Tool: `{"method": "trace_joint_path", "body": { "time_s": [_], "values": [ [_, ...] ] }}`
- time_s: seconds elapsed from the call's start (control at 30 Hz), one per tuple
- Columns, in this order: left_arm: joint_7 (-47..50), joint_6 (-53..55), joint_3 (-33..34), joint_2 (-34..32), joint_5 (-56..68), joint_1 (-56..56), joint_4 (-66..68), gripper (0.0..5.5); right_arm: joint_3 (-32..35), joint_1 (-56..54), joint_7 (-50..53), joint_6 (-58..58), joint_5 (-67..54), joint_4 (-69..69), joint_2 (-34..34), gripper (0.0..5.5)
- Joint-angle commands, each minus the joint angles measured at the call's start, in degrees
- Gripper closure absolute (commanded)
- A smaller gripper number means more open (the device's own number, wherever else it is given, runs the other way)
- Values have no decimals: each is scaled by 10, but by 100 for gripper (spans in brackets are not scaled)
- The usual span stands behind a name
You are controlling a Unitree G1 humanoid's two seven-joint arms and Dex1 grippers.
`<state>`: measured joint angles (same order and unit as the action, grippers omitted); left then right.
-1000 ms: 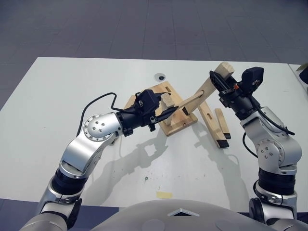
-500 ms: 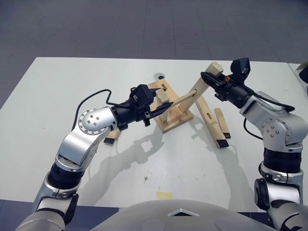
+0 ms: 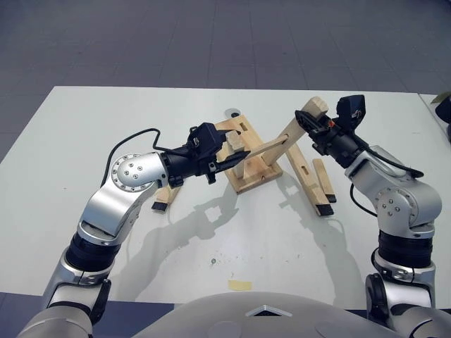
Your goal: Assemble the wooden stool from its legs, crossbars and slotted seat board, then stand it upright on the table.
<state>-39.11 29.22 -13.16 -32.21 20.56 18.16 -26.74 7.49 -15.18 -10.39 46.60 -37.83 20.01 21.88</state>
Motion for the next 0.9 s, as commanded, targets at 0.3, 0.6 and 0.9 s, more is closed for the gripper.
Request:
{"method": "trace_joint_path", "body": {
  "time_s": [0.3,0.6,0.9],
  "values": [
    [-26,22,32,-4,17,46,33,197,54,-30,28,68,-42,-1,-25,394],
    [-3,70,147,49,168,145,21,39,150,-165,72,81,-141,5,-23,242],
    [13,44,47,80,116,153,74,10,99,-179,53,-24,-82,-105,-68,97]
  ]
}}
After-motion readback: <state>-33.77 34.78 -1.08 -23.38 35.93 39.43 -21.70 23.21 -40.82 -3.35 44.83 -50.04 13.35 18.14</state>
